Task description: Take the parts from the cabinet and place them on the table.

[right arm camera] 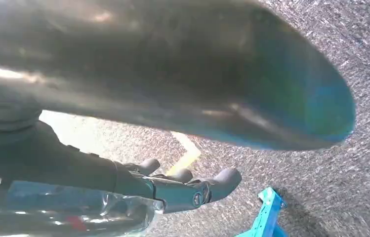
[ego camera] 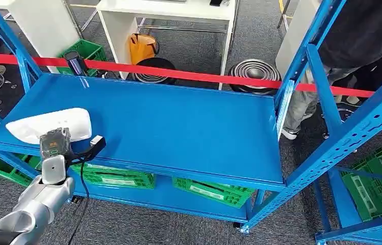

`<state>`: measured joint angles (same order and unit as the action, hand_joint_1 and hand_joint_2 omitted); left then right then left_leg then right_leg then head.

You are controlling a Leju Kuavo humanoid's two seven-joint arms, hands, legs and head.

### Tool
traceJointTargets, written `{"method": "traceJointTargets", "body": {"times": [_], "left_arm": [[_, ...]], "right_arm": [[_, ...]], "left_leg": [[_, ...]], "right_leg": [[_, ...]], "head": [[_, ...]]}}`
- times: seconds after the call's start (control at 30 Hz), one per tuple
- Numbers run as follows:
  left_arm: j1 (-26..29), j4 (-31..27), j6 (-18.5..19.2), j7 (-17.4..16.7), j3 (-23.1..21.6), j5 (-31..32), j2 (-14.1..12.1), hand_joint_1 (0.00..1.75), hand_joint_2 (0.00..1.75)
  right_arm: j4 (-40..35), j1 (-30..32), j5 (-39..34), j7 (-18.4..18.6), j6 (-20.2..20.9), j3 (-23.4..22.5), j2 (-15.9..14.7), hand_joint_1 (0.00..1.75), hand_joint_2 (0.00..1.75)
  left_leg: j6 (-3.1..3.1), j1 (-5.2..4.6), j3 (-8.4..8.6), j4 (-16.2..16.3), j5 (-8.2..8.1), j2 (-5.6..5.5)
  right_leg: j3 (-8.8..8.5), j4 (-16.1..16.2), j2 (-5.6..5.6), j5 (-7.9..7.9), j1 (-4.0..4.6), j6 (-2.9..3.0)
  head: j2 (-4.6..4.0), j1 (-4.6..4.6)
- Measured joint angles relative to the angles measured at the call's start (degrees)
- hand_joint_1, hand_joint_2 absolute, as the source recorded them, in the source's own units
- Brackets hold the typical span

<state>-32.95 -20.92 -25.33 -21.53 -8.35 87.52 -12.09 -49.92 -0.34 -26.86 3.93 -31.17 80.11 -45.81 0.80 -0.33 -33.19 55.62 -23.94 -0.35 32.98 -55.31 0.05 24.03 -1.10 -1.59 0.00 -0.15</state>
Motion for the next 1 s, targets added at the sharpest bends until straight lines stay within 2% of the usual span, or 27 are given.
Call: {"method": "traceJointTargets", "body": {"times": [0.17, 0.27, 0.3, 0.4, 0.6, 0.8, 0.87, 0.93, 1.0], "left_arm": [[0.01, 0.00, -3.92, 3.06, 0.24, -1.49, 0.18, 1.75, 1.75], [0.24, -0.31, -9.54, 8.77, 1.60, -5.84, 0.70, 1.75, 1.75], [0.30, -0.61, -10.03, 10.53, 2.01, -7.42, 0.92, 1.75, 1.75], [0.52, -0.92, -10.07, 11.87, 3.00, -8.35, 1.40, 1.75, 1.75], [0.63, -1.22, -10.10, 12.09, 4.00, -8.44, 1.88, 1.75, 1.75], [0.61, -1.92, -10.71, 16.91, 4.33, -11.71, 2.71, 1.75, 1.75], [0.53, -2.10, -10.97, 19.24, 4.35, -14.28, 3.35, 1.75, 1.75], [0.56, -2.52, -11.21, 23.28, 4.42, -18.92, 3.96, 1.75, 1.75], [0.56, -3.49, -11.32, 29.69, 5.15, -26.17, 4.74, 1.75, 1.75]], "right_arm": [[0.00, -0.18, 0.24, -0.22, 0.04, 0.09, 0.11, 0.00, 0.00], [-0.02, -0.23, -0.31, -0.70, 0.11, 0.13, 0.33, 0.00, 0.00], [-0.02, -0.32, -0.41, -0.83, 0.22, 0.13, 0.44, 0.00, 0.00], [-0.02, -0.51, -0.57, -0.90, 0.22, 0.13, 0.63, 0.00, 0.00], [-0.02, -0.52, -0.57, -0.90, 0.24, 0.13, 0.74, 0.00, 0.00], [0.94, -1.17, -1.12, -2.12, 1.35, 0.15, 2.20, 0.00, 0.00], [1.73, -1.32, -1.31, -2.36, 1.70, 0.15, 3.11, 0.00, 0.00], [2.12, -1.24, -1.88, -2.58, 1.59, 0.15, 3.67, 0.00, 0.00], [2.12, -0.96, -2.56, -2.67, 0.94, 0.17, 3.91, 0.00, 0.00]], "left_leg": [[0.00, 0.00, 0.00, 0.01, 0.00, 0.01], [0.00, 0.00, -0.01, 0.01, 0.00, 0.01], [0.00, 0.00, -0.02, 0.01, 0.00, 0.01], [0.00, 0.00, -0.04, 0.01, 0.00, 0.01], [0.00, 0.00, -0.06, 0.01, 0.00, 0.01], [0.00, 0.00, -0.06, 0.01, 0.00, 0.02], [0.00, 0.00, -0.06, 0.01, 0.00, 0.00], [0.00, 0.00, -0.07, 0.02, 0.00, 0.01], [0.00, 0.00, -0.09, 0.02, 0.00, 0.00]], "right_leg": [[0.02, 0.00, 0.00, 0.00, 0.00, 0.00], [0.04, 0.00, 0.00, 0.00, 0.00, 0.00], [0.05, 0.01, 0.00, 0.00, 0.00, 0.00], [0.06, 0.00, 0.00, 0.00, 0.00, 0.00], [0.08, 0.00, 0.00, 0.00, 0.00, 0.00], [0.11, 0.01, 0.00, 0.00, 0.00, 0.00], [0.11, 0.01, 0.00, 0.00, -0.01, 0.00], [0.12, 0.01, 0.00, 0.00, -0.01, 0.00], [0.11, 0.01, 0.00, 0.00, -0.01, 0.00]], "head": [[0.00, 0.00], [0.00, 0.00], [0.00, 0.00], [0.00, 0.02], [0.00, 0.00], [0.00, -0.02], [0.00, 0.00], [0.00, 0.00], [0.00, 0.00]]}}
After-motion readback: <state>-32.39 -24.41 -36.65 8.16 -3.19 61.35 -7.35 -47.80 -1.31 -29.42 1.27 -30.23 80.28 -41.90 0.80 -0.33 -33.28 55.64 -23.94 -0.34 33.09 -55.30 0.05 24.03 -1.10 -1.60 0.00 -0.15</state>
